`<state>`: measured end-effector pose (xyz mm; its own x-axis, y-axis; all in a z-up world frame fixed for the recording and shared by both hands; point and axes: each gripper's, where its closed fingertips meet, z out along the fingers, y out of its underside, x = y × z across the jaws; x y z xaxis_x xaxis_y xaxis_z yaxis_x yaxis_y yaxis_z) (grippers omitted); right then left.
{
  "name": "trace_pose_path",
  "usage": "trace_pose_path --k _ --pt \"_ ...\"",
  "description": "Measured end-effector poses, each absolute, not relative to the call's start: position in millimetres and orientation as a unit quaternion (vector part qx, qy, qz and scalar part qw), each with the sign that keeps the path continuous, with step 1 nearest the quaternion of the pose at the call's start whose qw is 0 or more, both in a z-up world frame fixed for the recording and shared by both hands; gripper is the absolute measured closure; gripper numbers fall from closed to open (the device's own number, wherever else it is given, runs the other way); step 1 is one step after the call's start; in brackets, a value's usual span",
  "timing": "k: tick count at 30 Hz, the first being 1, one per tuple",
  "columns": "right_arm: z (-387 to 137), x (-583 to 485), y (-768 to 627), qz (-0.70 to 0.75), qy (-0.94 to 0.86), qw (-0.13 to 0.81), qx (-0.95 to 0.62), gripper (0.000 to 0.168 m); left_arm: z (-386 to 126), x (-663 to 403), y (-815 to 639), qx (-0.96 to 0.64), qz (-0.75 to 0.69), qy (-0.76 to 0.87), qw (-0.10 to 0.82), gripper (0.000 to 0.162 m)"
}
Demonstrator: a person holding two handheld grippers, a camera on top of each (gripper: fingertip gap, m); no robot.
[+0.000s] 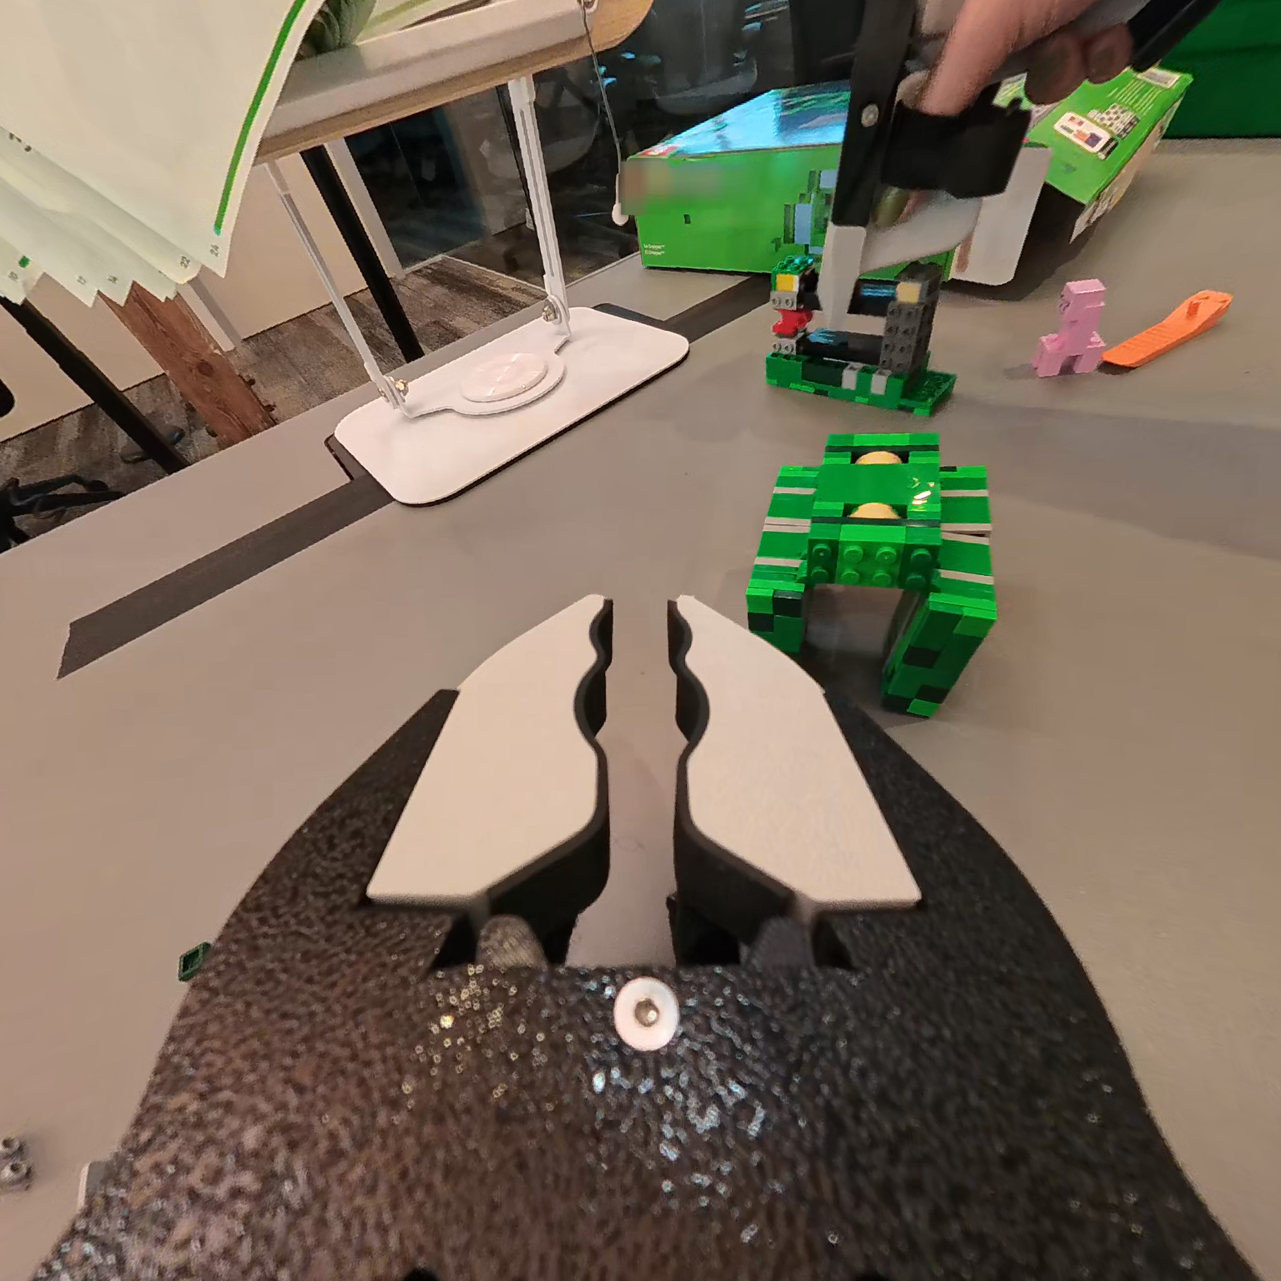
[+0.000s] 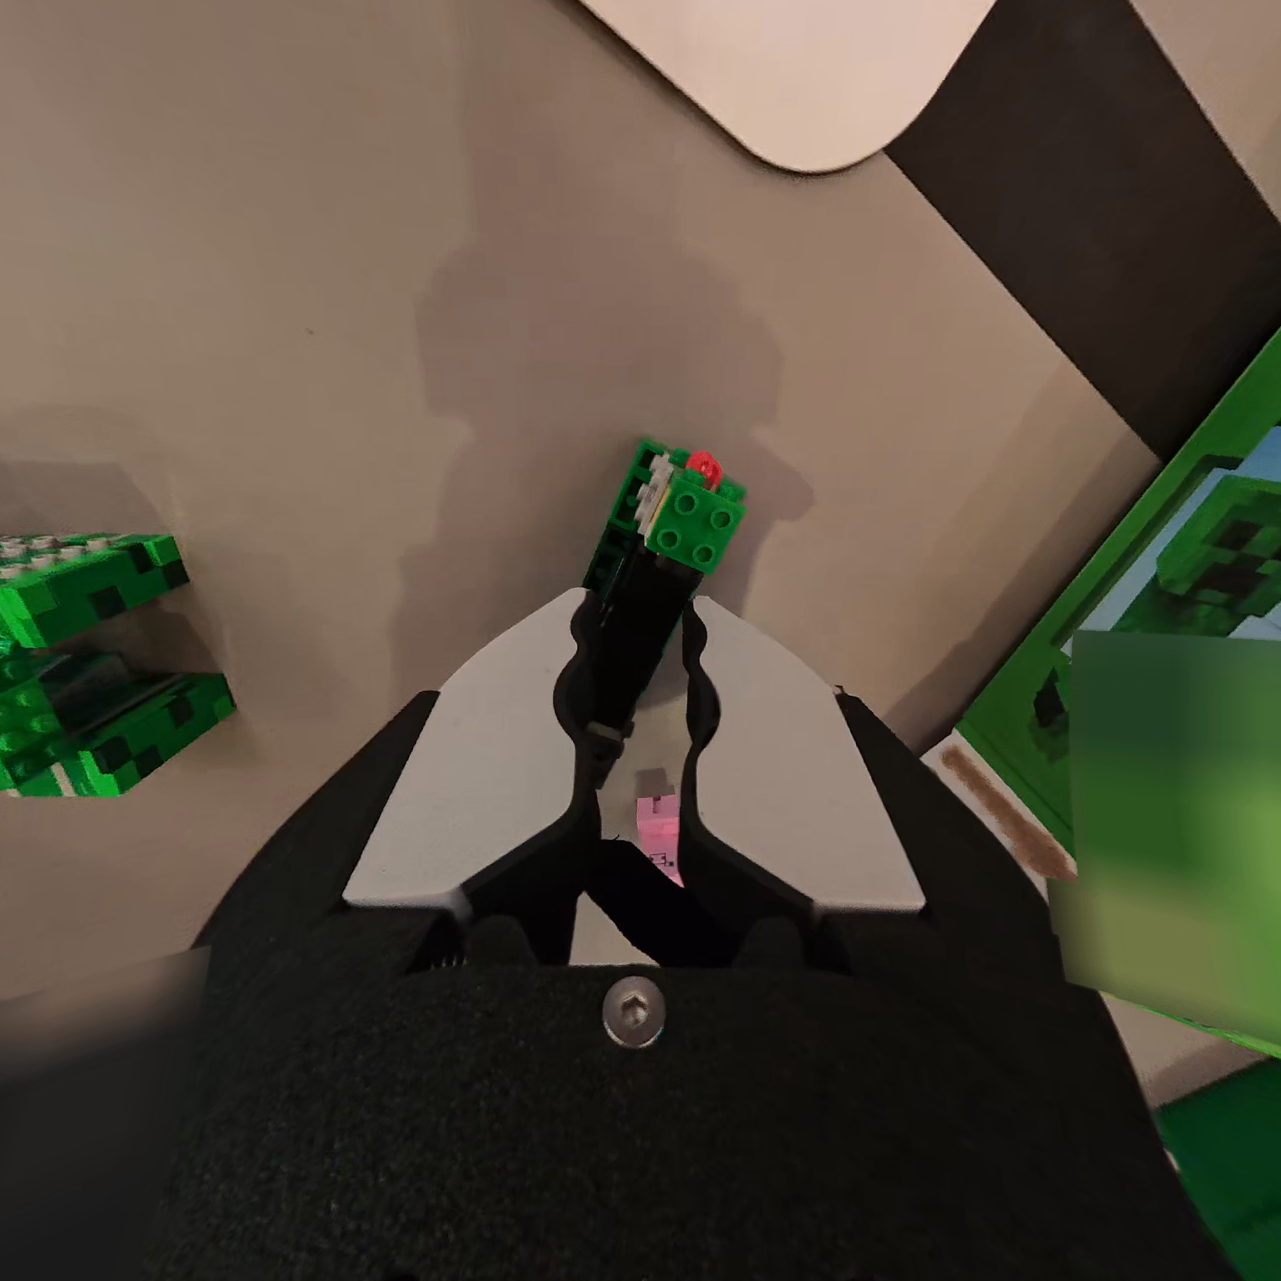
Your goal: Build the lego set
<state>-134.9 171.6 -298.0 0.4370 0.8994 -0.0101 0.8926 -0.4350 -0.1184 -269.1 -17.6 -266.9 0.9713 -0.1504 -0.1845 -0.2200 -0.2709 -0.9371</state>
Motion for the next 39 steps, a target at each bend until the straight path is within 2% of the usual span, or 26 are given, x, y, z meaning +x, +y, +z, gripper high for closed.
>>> trace_pose_path --k 24,39 --pt "-273.2 -149.8 148.5 0.057 -0.605 0.169 -0.776 0.151 -268.0 -267.2 -17.5 -0.798 0.04 0.126 0.588 0.149" --pt "-211.4 -138.9 84.2 0.412 -0.567 0.368 -0.611 0.152 -261.6 -270.9 -18.7 -0.788 0.016 0.103 0.607 0.149"
